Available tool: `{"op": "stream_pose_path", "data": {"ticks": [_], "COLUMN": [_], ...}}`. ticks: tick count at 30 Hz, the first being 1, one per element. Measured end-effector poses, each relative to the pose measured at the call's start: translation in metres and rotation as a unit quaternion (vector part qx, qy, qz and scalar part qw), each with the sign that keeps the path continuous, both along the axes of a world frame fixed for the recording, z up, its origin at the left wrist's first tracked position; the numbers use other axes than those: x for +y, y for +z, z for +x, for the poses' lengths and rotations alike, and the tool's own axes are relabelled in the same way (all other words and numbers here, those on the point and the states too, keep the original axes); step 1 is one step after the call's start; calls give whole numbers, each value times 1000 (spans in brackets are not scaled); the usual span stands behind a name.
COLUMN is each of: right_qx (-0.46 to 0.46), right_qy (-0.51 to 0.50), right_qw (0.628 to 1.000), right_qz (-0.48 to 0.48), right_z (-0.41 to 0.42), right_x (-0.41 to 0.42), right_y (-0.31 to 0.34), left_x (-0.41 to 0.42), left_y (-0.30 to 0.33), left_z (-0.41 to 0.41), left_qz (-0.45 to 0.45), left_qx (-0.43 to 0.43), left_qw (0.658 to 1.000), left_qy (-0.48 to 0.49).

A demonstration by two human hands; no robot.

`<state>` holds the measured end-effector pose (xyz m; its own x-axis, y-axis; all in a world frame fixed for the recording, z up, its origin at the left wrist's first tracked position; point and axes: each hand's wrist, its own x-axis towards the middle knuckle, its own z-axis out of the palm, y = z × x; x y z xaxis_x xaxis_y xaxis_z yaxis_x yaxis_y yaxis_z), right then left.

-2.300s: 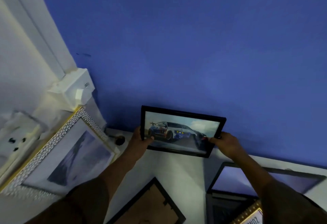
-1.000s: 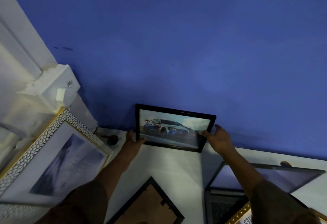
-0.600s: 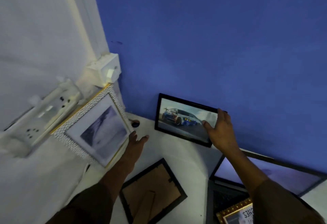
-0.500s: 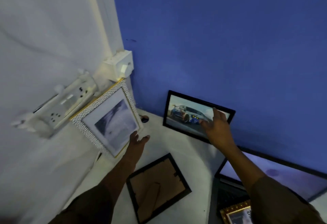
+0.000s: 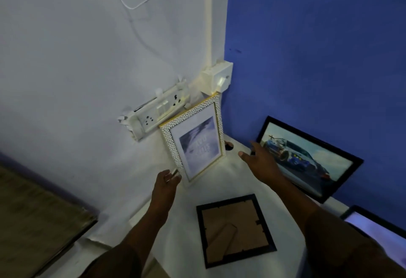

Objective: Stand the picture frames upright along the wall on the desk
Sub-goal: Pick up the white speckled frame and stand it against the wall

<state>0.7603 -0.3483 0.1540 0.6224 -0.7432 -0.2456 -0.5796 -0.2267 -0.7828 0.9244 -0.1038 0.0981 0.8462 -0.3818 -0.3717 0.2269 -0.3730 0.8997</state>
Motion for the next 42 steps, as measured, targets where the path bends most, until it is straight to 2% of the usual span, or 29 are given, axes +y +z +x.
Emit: {"op": "stream_pose_path", "data": {"ticks": [5, 14, 18, 22, 27, 32, 36, 42], "right_qx": [5, 12, -7, -49, -104, -168, -281, -277], "right_qy": [2, 7, 27, 8, -37, -105, -161, -156], "right_qw": [1000, 999, 998, 995, 986, 966, 938, 936], "right_qz": [5, 51, 61, 85, 124, 164, 121, -152], "right_z": [60, 144, 160, 152, 103, 36, -25, -133], "right_x": [-14, -51, -55, -51, -44, -30, -24, -32], "right_y": [-6, -38, -47, -52, -61, -40, 20, 103], "left_x": [-5, -34, -35, -30, -26, -35, -35, -37], "left_y": [-8, -34, -40, -27, 10, 51, 91, 156], "left_z": [33, 86, 96, 82, 46, 20, -12, -65], "left_qz": [4, 36, 47, 35, -22, -53, -112, -130], "left_qx": [-27, -98, -98, -114, -168, -288, -275, -275], "left_qw": [999, 982, 982, 982, 979, 950, 943, 922], "left_qy": [-36, -158, -157, -145, -116, -111, -150, -240]}}
